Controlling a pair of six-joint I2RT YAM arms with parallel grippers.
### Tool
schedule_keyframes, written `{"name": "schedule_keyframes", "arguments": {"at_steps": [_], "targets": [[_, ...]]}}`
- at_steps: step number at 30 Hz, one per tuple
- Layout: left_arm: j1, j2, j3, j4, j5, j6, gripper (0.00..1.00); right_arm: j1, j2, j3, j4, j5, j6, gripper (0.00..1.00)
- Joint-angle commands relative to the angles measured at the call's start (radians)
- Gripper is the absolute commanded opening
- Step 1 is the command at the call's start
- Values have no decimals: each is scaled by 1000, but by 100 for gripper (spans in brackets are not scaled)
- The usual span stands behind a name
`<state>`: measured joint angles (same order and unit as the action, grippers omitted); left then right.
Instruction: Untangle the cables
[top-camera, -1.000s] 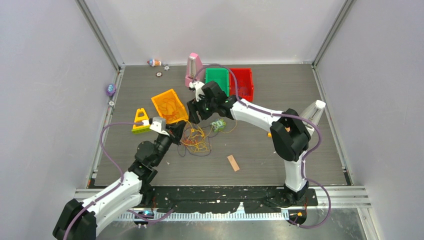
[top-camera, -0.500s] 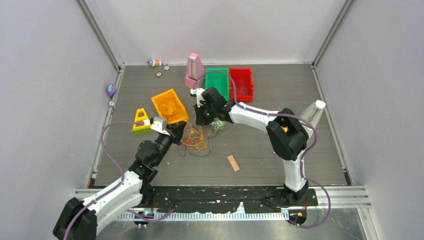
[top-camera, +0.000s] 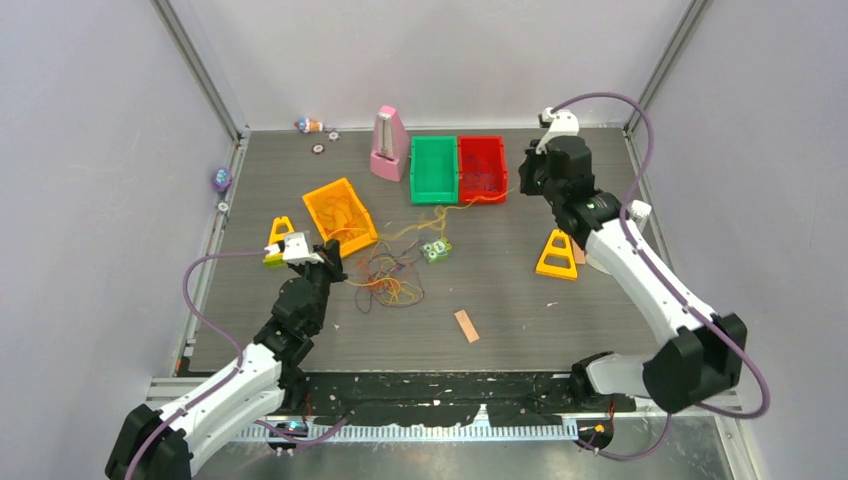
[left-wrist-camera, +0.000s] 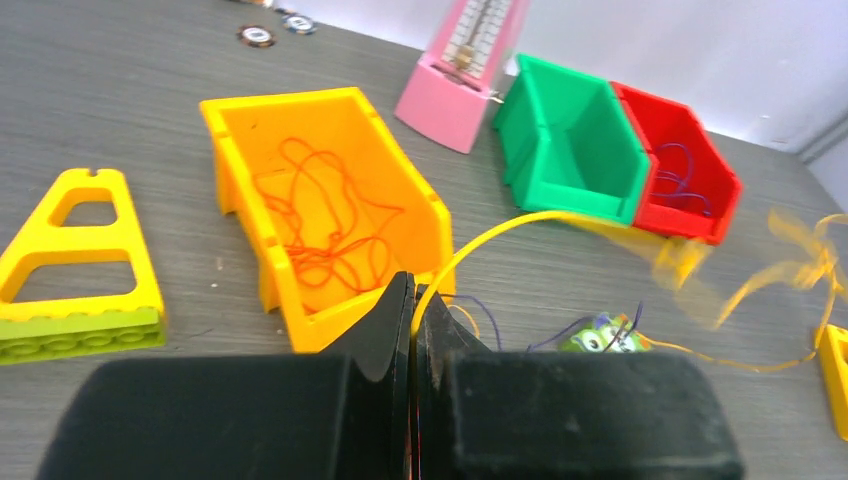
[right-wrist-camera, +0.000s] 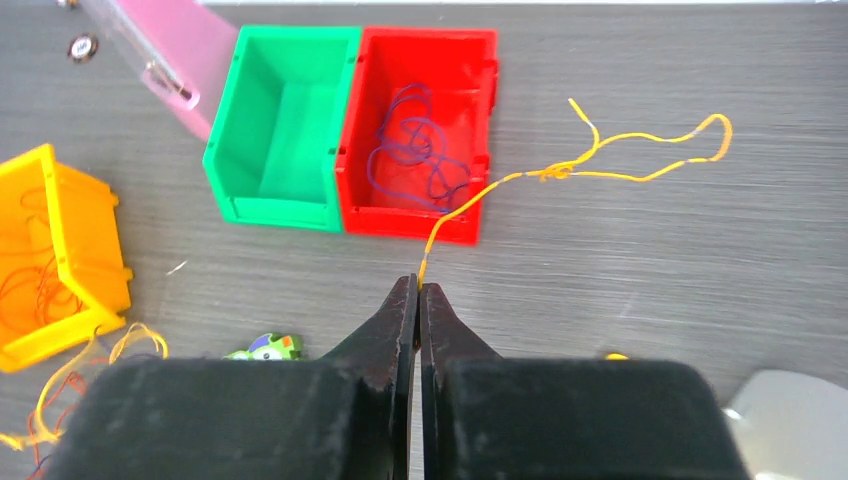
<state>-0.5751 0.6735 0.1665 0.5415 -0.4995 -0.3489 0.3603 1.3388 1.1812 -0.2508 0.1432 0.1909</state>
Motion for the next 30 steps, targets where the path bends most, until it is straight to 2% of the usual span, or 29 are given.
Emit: {"name": "schedule_keyframes", "arguments": {"at_steps": [1,7,12,14,16,19,25,30], "targets": [[-2,30,74,-76,-176,-52,0,-8,-111,-25,-51,161,-4,5],[-1,58,109,-186,-348,-153,0,-24,-205,-24,-86,265,7,5],[-1,100,150,-268,-418,-215,0,-24,-268,-26,-49,292,26,5],[-1,120,177,-363,-495,-278,0,-28,-275,8,-73,405,30,5],[1,138,204,-441,-554,-343,0,-44,-286,42,-88,450,27,5],[1,162,224,-471,-556,-357,0,-65,-305,72,-98,468,28,5],[0,165,229,-477,-557,-357,0,-114,-383,74,-105,640,107,5],[1,191,243,-494,-554,-364,0,-184,-434,59,-111,670,166,5]]}}
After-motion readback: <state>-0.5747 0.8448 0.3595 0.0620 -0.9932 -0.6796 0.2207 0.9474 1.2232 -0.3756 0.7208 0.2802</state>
